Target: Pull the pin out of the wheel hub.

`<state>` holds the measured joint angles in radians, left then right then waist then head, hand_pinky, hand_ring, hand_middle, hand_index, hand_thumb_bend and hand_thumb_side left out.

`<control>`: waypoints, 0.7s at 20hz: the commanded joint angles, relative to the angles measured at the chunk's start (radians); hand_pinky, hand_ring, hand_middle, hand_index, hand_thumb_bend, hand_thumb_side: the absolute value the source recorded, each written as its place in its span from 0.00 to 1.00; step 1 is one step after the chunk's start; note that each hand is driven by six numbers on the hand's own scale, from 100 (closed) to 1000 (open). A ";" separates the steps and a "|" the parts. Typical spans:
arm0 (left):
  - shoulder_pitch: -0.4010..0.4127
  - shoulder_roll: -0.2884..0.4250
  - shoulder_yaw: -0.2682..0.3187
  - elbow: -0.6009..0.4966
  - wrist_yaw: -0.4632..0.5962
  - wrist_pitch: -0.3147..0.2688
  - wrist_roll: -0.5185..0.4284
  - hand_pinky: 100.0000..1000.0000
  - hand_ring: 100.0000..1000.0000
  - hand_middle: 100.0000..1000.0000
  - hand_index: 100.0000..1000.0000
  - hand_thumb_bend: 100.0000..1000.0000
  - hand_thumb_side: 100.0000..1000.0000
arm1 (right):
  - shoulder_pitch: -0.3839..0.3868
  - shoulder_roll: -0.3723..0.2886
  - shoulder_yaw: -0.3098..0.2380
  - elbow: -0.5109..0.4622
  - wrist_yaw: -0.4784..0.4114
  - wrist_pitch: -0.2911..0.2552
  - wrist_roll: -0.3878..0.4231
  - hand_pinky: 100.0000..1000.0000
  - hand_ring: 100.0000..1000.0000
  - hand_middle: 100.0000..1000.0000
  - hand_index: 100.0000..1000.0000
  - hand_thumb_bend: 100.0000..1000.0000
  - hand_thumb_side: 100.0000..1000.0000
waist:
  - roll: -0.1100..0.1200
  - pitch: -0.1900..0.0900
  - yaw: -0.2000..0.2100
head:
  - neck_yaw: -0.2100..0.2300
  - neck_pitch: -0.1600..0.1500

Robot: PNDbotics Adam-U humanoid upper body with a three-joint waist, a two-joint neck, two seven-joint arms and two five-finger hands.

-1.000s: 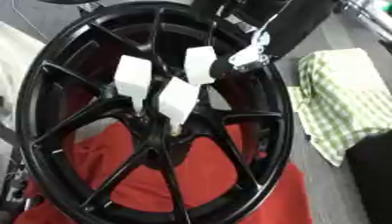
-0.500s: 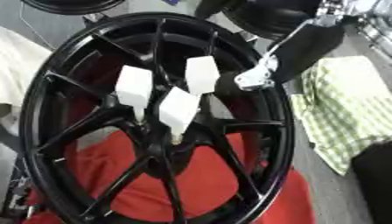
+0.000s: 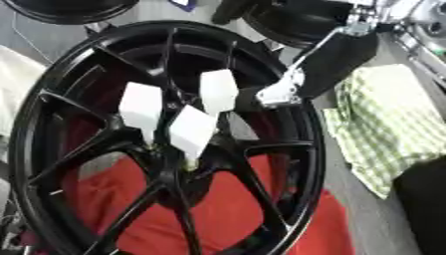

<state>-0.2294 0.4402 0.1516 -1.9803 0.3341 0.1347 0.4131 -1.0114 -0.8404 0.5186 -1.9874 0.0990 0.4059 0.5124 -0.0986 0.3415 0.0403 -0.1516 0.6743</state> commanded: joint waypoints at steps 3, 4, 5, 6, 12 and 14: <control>-0.004 0.013 0.002 -0.020 0.003 0.002 0.002 0.68 0.66 0.54 0.62 0.00 0.78 | -0.011 -0.019 0.003 -0.011 -0.009 0.012 0.027 0.86 0.88 0.78 0.83 0.49 0.29 | 0.004 -0.014 -0.001 | -0.014 -0.017; -0.004 0.013 0.002 -0.020 0.003 0.003 0.002 0.68 0.66 0.54 0.62 0.00 0.78 | -0.012 -0.020 0.007 -0.010 -0.009 0.015 0.032 0.86 0.88 0.78 0.83 0.49 0.29 | 0.003 -0.013 0.000 | -0.015 -0.017; -0.004 0.013 0.002 -0.020 0.003 0.003 0.001 0.68 0.66 0.54 0.62 0.00 0.78 | -0.013 -0.020 0.011 -0.006 -0.006 0.019 0.036 0.86 0.88 0.78 0.83 0.49 0.29 | 0.003 -0.013 0.000 | -0.016 -0.017; -0.004 0.013 0.002 -0.020 0.003 0.003 0.001 0.68 0.66 0.54 0.62 0.00 0.78 | -0.014 -0.019 0.016 -0.002 -0.001 0.021 0.040 0.86 0.88 0.78 0.83 0.49 0.29 | 0.003 -0.012 0.000 | -0.018 -0.018; -0.003 0.010 0.001 -0.020 0.003 0.004 0.000 0.68 0.66 0.54 0.62 0.00 0.78 | -0.019 -0.007 0.044 0.033 0.036 0.017 0.057 0.86 0.88 0.79 0.83 0.49 0.29 | 0.004 -0.007 0.004 | -0.026 -0.019; -0.004 0.009 0.000 -0.020 0.003 0.004 0.000 0.68 0.66 0.54 0.62 0.00 0.78 | -0.021 -0.002 0.052 0.042 0.045 0.017 0.059 0.86 0.88 0.79 0.83 0.49 0.30 | 0.004 -0.004 0.004 | -0.028 -0.020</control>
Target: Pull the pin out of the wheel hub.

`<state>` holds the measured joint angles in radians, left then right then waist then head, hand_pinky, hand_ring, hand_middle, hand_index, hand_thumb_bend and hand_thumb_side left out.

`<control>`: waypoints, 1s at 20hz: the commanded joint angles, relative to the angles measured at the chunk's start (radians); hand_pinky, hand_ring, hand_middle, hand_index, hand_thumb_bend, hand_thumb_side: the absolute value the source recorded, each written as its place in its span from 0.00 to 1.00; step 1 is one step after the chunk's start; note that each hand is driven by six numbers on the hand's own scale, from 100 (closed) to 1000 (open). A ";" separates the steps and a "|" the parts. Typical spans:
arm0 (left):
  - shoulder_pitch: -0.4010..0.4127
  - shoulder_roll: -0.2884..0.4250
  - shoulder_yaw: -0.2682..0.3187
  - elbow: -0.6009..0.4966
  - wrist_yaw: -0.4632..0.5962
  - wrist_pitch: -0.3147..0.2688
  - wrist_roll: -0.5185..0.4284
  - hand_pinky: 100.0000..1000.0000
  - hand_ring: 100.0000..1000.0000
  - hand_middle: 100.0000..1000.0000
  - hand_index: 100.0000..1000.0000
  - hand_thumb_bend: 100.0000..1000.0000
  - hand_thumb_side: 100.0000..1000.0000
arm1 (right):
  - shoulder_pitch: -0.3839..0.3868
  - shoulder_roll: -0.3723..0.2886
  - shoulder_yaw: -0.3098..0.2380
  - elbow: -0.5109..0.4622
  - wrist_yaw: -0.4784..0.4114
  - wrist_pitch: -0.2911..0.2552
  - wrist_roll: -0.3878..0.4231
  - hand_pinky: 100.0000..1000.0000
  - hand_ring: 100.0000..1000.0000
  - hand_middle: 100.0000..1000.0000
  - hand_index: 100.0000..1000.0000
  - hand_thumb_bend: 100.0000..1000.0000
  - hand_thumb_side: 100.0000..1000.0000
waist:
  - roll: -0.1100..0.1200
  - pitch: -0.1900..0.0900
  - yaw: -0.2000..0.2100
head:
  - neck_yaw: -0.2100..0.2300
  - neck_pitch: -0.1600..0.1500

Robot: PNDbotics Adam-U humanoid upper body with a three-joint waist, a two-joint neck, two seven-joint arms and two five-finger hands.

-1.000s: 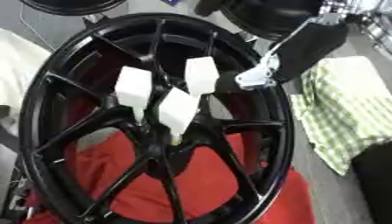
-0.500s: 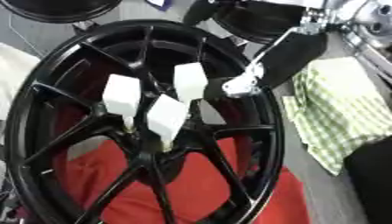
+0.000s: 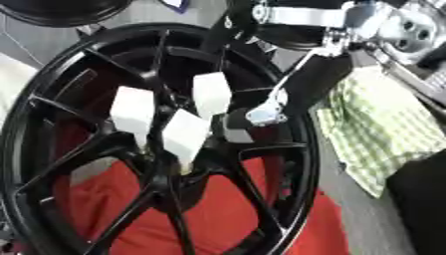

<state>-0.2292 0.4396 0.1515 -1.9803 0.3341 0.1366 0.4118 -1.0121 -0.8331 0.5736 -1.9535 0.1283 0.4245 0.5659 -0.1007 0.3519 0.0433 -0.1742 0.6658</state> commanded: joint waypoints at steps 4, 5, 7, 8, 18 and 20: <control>-0.005 0.008 -0.001 -0.020 0.003 0.002 0.000 0.68 0.66 0.54 0.62 0.00 0.78 | -0.023 0.002 0.013 0.034 0.035 -0.003 0.011 0.86 0.88 0.79 0.83 0.49 0.30 | 0.008 -0.011 0.003 | -0.008 -0.012; -0.005 0.008 0.000 -0.020 0.003 0.003 0.000 0.68 0.66 0.54 0.62 0.00 0.78 | -0.023 0.004 0.016 0.039 0.038 -0.005 0.012 0.86 0.88 0.79 0.83 0.49 0.30 | 0.008 -0.010 0.003 | -0.009 -0.012; -0.004 0.006 0.000 -0.020 0.002 0.003 0.000 0.68 0.66 0.54 0.62 0.00 0.79 | -0.022 0.008 0.021 0.048 0.044 -0.008 0.015 0.86 0.88 0.79 0.83 0.49 0.30 | 0.008 -0.009 0.004 | -0.011 -0.012; -0.003 0.006 0.000 -0.020 0.003 0.003 0.000 0.68 0.66 0.54 0.62 0.00 0.79 | -0.022 0.010 0.023 0.051 0.047 -0.009 0.016 0.86 0.88 0.79 0.83 0.49 0.30 | 0.008 -0.009 0.004 | -0.012 -0.012; -0.004 0.003 -0.001 -0.020 0.003 0.004 -0.001 0.68 0.66 0.54 0.62 0.00 0.79 | -0.013 0.022 0.046 0.080 0.063 -0.018 0.032 0.86 0.88 0.79 0.83 0.49 0.30 | 0.010 -0.004 0.006 | -0.016 -0.017; -0.005 0.002 -0.001 -0.020 0.003 0.004 -0.002 0.68 0.66 0.54 0.62 0.00 0.79 | -0.013 0.024 0.050 0.085 0.066 -0.018 0.034 0.86 0.88 0.79 0.83 0.49 0.30 | 0.010 -0.003 0.006 | -0.018 -0.018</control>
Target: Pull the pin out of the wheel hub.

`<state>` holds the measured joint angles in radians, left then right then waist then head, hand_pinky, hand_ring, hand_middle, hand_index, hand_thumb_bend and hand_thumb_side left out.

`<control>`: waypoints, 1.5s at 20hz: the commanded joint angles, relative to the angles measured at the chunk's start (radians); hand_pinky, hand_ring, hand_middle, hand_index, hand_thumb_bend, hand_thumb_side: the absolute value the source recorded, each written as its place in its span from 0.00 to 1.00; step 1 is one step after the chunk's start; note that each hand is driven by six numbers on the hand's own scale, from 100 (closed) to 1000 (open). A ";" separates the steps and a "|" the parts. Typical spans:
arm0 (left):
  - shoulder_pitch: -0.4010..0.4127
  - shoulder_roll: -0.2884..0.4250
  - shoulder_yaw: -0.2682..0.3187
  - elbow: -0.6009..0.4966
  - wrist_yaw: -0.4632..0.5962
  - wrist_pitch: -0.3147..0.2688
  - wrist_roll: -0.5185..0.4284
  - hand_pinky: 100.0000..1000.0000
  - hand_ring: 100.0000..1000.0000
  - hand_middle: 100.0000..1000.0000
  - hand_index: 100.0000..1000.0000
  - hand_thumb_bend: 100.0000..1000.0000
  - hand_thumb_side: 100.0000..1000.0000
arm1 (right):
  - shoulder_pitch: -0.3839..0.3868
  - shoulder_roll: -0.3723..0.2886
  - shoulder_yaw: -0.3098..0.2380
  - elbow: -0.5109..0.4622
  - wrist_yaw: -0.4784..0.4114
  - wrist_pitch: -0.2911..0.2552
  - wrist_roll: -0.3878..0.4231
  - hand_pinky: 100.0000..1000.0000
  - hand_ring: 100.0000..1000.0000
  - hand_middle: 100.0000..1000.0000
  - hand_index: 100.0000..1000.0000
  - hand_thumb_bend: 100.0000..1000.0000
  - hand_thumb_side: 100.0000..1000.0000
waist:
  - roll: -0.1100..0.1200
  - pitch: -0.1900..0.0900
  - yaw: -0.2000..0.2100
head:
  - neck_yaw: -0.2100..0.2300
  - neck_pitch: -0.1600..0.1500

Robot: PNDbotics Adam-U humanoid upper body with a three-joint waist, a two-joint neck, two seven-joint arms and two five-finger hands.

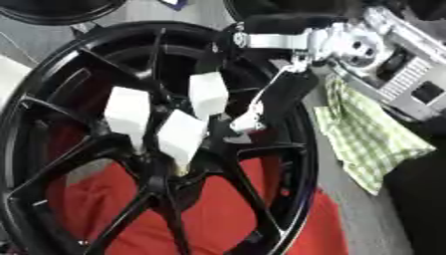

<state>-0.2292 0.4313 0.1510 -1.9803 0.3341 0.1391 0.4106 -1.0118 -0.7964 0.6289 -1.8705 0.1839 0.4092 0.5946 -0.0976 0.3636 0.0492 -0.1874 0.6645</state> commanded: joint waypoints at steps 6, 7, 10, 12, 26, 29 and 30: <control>-0.005 0.010 -0.001 -0.020 0.003 0.002 -0.002 0.68 0.66 0.54 0.62 0.00 0.79 | -0.014 -0.006 0.000 0.010 0.014 -0.002 0.003 0.86 0.88 0.78 0.83 0.49 0.30 | 0.008 -0.013 0.000 | -0.005 -0.015; -0.005 0.010 -0.001 -0.020 0.003 0.002 -0.002 0.68 0.66 0.54 0.62 0.00 0.79 | -0.014 -0.006 0.000 0.010 0.015 -0.002 0.003 0.86 0.88 0.78 0.83 0.49 0.30 | 0.008 -0.013 0.000 | -0.003 -0.014; -0.006 0.011 -0.001 -0.020 0.003 0.002 -0.002 0.68 0.66 0.54 0.62 0.00 0.79 | -0.014 -0.005 0.000 0.010 0.020 -0.001 0.001 0.86 0.88 0.79 0.83 0.48 0.30 | 0.008 -0.014 0.000 | 0.004 -0.013; -0.004 0.011 0.000 -0.020 0.003 0.001 -0.002 0.68 0.66 0.54 0.62 0.00 0.79 | -0.015 -0.006 -0.002 0.005 0.030 0.000 -0.004 0.86 0.88 0.79 0.83 0.48 0.29 | 0.008 -0.015 -0.002 | 0.013 -0.016; 0.011 0.003 0.003 -0.020 0.002 0.004 0.003 0.68 0.66 0.54 0.62 0.00 0.79 | 0.005 -0.018 -0.041 -0.128 0.107 0.087 -0.045 0.88 0.91 0.83 0.87 0.49 0.29 | 0.015 -0.016 -0.013 | 0.044 -0.017; 0.012 0.002 0.003 -0.020 0.002 0.004 0.004 0.68 0.66 0.54 0.62 0.00 0.79 | 0.006 -0.014 -0.042 -0.129 0.114 0.092 -0.048 0.88 0.91 0.84 0.87 0.49 0.29 | 0.018 -0.015 -0.014 | 0.046 -0.018; 0.012 0.002 0.003 -0.020 0.002 0.004 0.004 0.68 0.66 0.54 0.62 0.00 0.79 | 0.008 -0.013 -0.043 -0.129 0.118 0.094 -0.050 0.88 0.92 0.84 0.87 0.49 0.29 | 0.019 -0.015 -0.015 | 0.046 -0.018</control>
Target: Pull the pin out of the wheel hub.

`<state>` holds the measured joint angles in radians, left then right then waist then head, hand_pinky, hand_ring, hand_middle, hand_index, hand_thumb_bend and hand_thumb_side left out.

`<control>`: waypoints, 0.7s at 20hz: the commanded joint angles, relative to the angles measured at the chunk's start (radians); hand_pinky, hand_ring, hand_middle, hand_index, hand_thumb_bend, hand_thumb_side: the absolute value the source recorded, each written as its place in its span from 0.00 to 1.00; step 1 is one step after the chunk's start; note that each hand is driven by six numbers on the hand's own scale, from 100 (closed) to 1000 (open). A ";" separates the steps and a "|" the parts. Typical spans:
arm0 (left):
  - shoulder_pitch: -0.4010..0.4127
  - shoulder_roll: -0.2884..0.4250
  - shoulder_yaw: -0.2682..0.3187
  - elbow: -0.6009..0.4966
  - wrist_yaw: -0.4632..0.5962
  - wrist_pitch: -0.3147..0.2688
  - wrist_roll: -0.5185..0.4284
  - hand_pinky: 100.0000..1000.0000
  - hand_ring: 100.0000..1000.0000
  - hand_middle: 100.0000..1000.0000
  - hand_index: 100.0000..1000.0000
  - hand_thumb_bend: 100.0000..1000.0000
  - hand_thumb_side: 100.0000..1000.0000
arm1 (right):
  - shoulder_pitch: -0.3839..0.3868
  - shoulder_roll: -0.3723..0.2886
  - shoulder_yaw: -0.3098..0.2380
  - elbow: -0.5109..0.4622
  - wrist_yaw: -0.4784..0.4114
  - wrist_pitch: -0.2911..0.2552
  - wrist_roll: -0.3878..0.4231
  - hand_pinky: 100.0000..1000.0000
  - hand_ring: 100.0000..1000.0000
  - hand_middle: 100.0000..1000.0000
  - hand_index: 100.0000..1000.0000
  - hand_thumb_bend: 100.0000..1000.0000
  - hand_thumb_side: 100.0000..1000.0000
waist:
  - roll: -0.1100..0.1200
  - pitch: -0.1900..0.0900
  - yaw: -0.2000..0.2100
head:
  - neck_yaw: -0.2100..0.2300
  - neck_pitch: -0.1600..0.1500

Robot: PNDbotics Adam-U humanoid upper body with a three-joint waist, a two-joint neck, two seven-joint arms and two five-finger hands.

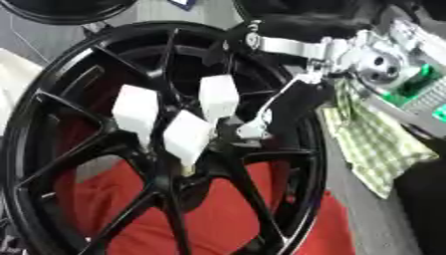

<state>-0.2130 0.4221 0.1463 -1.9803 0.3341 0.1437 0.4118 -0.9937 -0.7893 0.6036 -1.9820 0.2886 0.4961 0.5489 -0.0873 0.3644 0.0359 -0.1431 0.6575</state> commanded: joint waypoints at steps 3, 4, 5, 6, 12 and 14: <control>-0.003 0.010 0.008 -0.020 0.002 0.000 0.003 0.68 0.66 0.54 0.62 0.00 0.79 | -0.004 -0.019 -0.018 -0.018 0.030 0.017 -0.006 0.88 0.92 0.84 0.87 0.49 0.29 | 0.010 -0.015 -0.002 | -0.001 -0.010; -0.003 0.009 0.008 -0.020 0.002 0.000 0.003 0.68 0.66 0.54 0.62 0.00 0.79 | -0.003 -0.018 -0.017 -0.018 0.039 0.018 -0.005 0.88 0.92 0.84 0.87 0.49 0.29 | 0.011 -0.014 -0.002 | -0.002 -0.011; -0.003 0.009 0.007 -0.020 0.002 0.000 0.002 0.68 0.66 0.54 0.62 0.00 0.79 | -0.002 -0.017 -0.015 -0.018 0.048 0.019 -0.002 0.89 0.92 0.85 0.87 0.49 0.29 | 0.011 -0.013 -0.002 | -0.003 -0.011; -0.003 0.008 0.007 -0.020 0.003 0.001 0.002 0.68 0.66 0.54 0.62 0.00 0.79 | 0.000 -0.016 -0.013 -0.017 0.058 0.020 0.002 0.89 0.93 0.85 0.87 0.49 0.30 | 0.012 -0.013 -0.002 | -0.003 -0.011; -0.003 0.005 0.007 -0.020 0.003 0.002 0.001 0.68 0.66 0.54 0.62 0.00 0.79 | 0.004 -0.004 -0.008 -0.004 0.104 0.016 0.026 0.90 0.95 0.86 0.87 0.49 0.30 | 0.012 -0.010 -0.003 | -0.004 -0.016; -0.003 0.004 0.006 -0.020 0.003 0.002 0.001 0.68 0.66 0.54 0.62 0.00 0.79 | 0.006 0.002 -0.005 0.003 0.103 0.013 0.029 0.90 0.96 0.87 0.88 0.49 0.30 | 0.012 -0.009 -0.003 | -0.005 -0.017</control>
<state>-0.2118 0.4139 0.1463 -1.9803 0.3341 0.1450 0.4113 -0.9761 -0.7774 0.6066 -1.9790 0.3831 0.5102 0.5722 -0.0821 0.3708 0.0337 -0.1441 0.6555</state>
